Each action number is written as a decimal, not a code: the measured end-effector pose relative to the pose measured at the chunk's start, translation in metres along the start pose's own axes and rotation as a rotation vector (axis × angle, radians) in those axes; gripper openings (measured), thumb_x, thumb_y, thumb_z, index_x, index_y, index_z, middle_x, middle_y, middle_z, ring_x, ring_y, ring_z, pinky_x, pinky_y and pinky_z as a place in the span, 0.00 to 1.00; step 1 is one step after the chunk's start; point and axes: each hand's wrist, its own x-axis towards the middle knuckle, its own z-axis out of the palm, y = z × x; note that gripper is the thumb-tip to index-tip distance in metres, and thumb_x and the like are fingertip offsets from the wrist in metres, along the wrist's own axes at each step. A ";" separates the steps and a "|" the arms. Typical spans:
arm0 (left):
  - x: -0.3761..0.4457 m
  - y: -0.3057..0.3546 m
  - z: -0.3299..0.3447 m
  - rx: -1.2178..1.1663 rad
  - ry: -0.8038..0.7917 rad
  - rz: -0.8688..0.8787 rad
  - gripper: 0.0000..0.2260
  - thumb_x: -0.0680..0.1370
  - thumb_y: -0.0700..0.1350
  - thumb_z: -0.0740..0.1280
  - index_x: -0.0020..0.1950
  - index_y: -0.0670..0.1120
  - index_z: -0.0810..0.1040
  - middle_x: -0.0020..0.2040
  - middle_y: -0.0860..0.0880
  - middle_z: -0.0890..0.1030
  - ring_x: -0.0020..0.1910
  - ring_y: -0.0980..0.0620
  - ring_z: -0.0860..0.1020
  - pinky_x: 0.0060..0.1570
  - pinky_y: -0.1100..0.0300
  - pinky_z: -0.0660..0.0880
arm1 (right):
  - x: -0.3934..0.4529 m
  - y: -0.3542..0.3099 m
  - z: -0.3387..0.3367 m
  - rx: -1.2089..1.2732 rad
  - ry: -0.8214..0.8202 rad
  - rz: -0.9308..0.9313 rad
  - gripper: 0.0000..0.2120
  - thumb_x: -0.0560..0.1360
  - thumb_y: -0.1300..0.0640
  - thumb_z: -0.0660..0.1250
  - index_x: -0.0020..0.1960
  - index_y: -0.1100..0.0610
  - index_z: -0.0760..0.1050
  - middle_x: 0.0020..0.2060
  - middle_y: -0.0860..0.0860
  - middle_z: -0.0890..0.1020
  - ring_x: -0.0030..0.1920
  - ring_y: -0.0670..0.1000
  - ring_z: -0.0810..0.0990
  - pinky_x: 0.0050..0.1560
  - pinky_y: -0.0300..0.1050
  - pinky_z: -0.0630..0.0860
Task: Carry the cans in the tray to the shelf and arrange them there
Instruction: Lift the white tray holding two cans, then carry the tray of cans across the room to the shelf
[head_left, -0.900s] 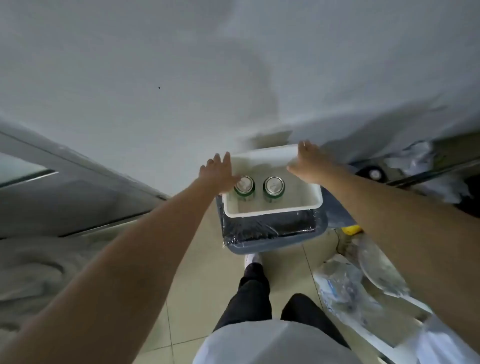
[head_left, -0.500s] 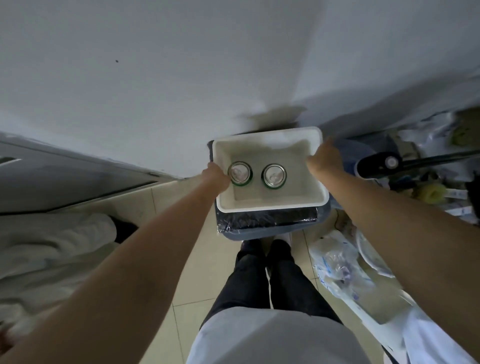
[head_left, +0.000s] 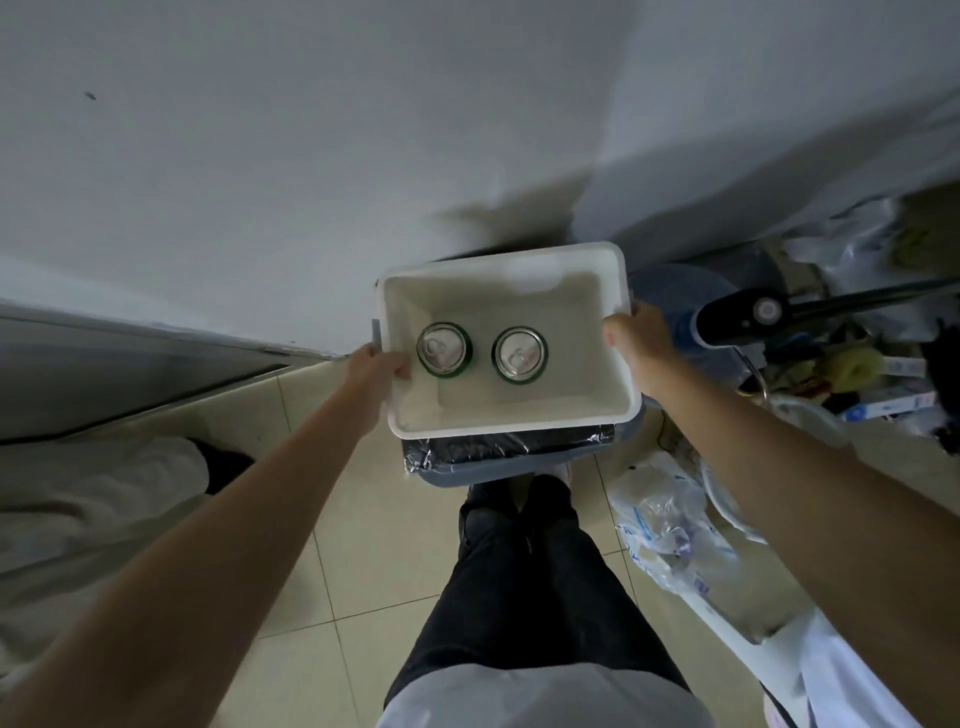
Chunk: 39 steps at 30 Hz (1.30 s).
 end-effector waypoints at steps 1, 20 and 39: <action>-0.008 0.002 -0.003 -0.001 -0.022 0.024 0.06 0.59 0.33 0.61 0.33 0.42 0.70 0.31 0.45 0.69 0.30 0.49 0.67 0.27 0.63 0.66 | -0.008 0.000 -0.004 0.028 0.005 -0.014 0.04 0.62 0.66 0.59 0.35 0.60 0.67 0.30 0.52 0.68 0.33 0.52 0.67 0.33 0.41 0.63; -0.231 0.046 0.009 0.529 -0.796 0.455 0.08 0.60 0.33 0.58 0.35 0.41 0.72 0.32 0.43 0.70 0.33 0.45 0.71 0.33 0.59 0.67 | -0.352 0.123 -0.073 0.761 0.631 0.207 0.04 0.56 0.64 0.62 0.28 0.61 0.67 0.25 0.56 0.69 0.28 0.54 0.67 0.27 0.38 0.66; -0.492 -0.209 0.070 1.273 -1.408 0.758 0.12 0.55 0.35 0.57 0.36 0.42 0.72 0.35 0.43 0.69 0.34 0.46 0.70 0.34 0.61 0.69 | -0.652 0.391 0.047 1.386 1.185 0.462 0.02 0.64 0.64 0.61 0.33 0.61 0.69 0.30 0.57 0.70 0.30 0.55 0.68 0.32 0.42 0.64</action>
